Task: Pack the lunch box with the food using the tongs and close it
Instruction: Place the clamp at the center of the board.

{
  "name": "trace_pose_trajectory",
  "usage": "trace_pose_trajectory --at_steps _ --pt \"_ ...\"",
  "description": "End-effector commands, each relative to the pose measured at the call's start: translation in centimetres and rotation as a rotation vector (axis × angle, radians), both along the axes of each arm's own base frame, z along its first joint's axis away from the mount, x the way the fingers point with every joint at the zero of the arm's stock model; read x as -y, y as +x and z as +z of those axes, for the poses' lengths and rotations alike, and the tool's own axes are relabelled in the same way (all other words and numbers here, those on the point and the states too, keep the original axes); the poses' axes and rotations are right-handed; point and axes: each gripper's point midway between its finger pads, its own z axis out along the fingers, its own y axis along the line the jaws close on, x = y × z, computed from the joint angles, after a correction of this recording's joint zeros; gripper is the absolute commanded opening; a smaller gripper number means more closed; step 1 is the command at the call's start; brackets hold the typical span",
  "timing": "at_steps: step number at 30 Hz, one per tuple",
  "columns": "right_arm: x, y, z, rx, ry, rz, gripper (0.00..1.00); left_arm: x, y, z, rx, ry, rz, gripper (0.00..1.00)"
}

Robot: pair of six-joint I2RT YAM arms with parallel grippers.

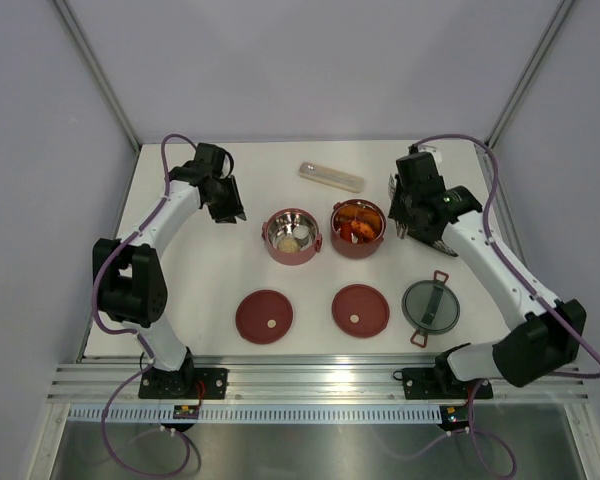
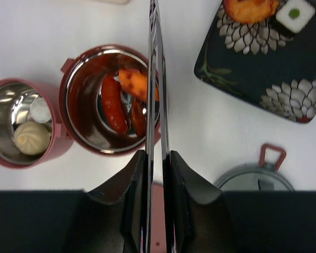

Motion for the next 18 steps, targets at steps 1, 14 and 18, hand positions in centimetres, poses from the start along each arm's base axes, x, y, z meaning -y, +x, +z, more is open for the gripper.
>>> trace_pose_trajectory --at_steps 1,14,18 --pt "0.7 6.6 3.9 0.181 -0.055 -0.023 0.0 0.2 0.4 2.0 0.054 -0.019 -0.014 0.33" --pt "3.2 21.6 -0.9 0.204 -0.069 -0.019 0.0 -0.8 0.4 1.9 0.048 -0.007 0.004 0.33" --pt "3.8 24.0 -3.6 0.196 -0.07 -0.029 0.0 -0.9 0.4 1.8 0.041 -0.002 0.01 0.33"
